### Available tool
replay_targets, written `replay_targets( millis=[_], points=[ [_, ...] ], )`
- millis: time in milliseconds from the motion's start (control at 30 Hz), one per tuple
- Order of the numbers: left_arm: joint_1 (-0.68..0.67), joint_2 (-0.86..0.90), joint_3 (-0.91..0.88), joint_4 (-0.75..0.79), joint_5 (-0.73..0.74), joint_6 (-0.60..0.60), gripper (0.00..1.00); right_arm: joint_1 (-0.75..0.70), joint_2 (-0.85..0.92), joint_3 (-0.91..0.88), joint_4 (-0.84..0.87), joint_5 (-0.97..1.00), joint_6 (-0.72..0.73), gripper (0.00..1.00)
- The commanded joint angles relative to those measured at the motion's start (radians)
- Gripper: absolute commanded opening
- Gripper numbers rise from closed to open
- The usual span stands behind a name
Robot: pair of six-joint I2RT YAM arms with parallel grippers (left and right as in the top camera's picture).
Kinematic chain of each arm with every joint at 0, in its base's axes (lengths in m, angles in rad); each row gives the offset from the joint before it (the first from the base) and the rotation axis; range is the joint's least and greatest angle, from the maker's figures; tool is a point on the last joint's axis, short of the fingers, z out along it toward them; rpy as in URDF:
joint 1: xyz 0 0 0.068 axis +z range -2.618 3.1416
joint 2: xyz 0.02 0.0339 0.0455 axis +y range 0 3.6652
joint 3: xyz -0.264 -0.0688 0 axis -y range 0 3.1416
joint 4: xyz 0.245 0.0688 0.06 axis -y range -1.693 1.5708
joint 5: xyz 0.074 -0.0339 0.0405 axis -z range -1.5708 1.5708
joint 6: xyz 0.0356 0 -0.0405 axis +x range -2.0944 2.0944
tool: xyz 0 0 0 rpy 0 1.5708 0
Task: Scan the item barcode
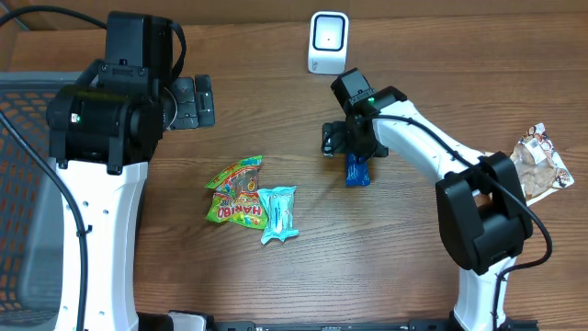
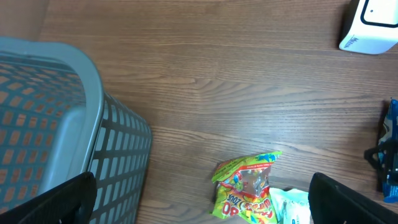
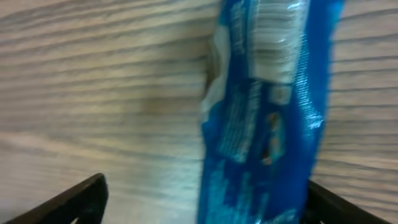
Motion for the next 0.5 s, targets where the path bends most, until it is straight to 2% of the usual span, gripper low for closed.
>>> replay_targets(
  millis=[0, 100, 200, 333, 467],
  points=[
    [0.004, 0.003, 0.013, 0.0, -0.013, 0.022, 1.0, -0.088, -0.047, 0.084, -0.01, -0.175, -0.018, 0.94],
    [0.004, 0.003, 0.013, 0.0, -0.013, 0.022, 1.0, -0.198, -0.066, 0.132, -0.019, -0.291, -0.018, 0.91],
    [0.004, 0.003, 0.013, 0.0, -0.013, 0.022, 1.0, -0.33, -0.059, 0.124, 0.0, -0.349, -0.018, 0.84],
    [0.004, 0.003, 0.013, 0.0, -0.013, 0.022, 1.0, -0.386, -0.029, 0.08, 0.039, -0.43, -0.026, 0.7],
    [0.004, 0.003, 0.013, 0.0, -0.013, 0.023, 1.0, -0.382, 0.036, 0.055, 0.054, -0.523, -0.064, 0.64]
  ],
)
